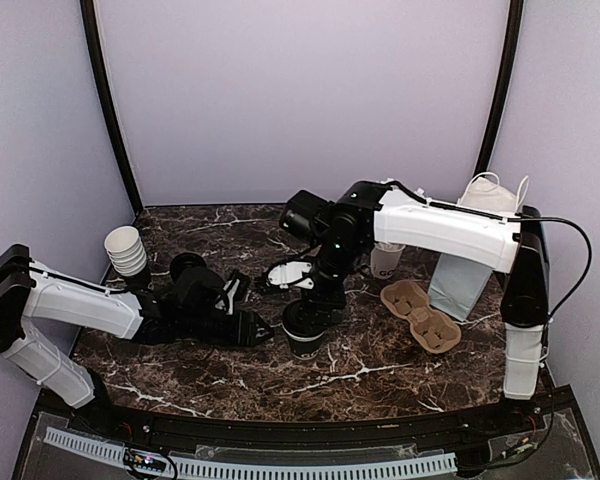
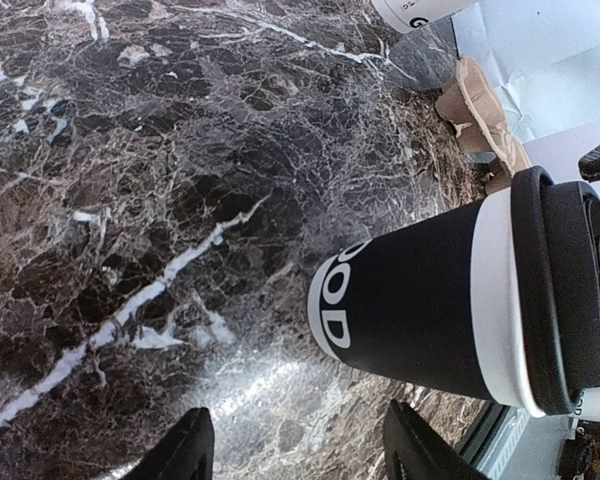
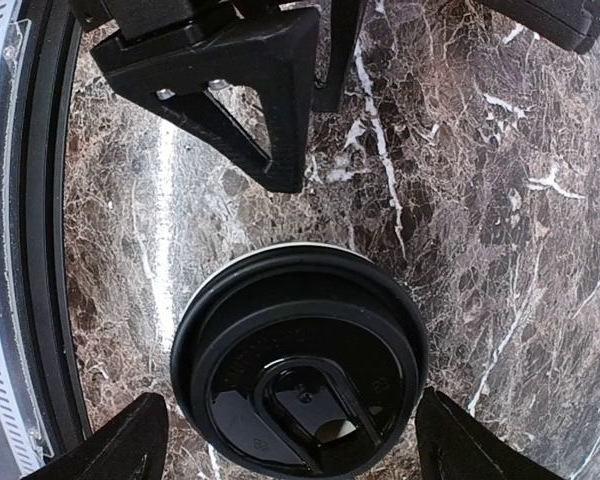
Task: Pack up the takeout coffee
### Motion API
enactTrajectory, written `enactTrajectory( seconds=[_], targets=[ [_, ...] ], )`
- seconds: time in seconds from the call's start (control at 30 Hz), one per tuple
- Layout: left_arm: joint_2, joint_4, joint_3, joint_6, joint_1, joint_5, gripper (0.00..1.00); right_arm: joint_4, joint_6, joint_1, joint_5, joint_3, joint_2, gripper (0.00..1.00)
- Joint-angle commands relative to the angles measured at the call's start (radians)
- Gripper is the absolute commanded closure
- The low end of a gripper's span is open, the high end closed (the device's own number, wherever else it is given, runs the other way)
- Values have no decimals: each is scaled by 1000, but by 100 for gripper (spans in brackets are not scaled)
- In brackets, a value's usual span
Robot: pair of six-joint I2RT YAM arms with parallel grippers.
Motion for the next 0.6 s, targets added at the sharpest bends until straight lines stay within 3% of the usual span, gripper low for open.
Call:
enactTrajectory(
  seconds=[0.0, 0.3, 0.4, 0.57],
  targets=[
    [-4, 17, -12, -3, 5, 17, 41, 3, 13, 13, -7, 13, -28, 12],
    [-143, -126, -20, -32, 4, -59, 41, 36, 31, -12, -17, -74, -199, 7],
    [-183, -112, -10, -56, 4, -27, 43, 66, 108, -75, -78, -64, -211, 14],
    [-205, -34, -5, -133, -1, 37, 48, 285, 284, -196, -196, -186, -292, 24]
  ],
)
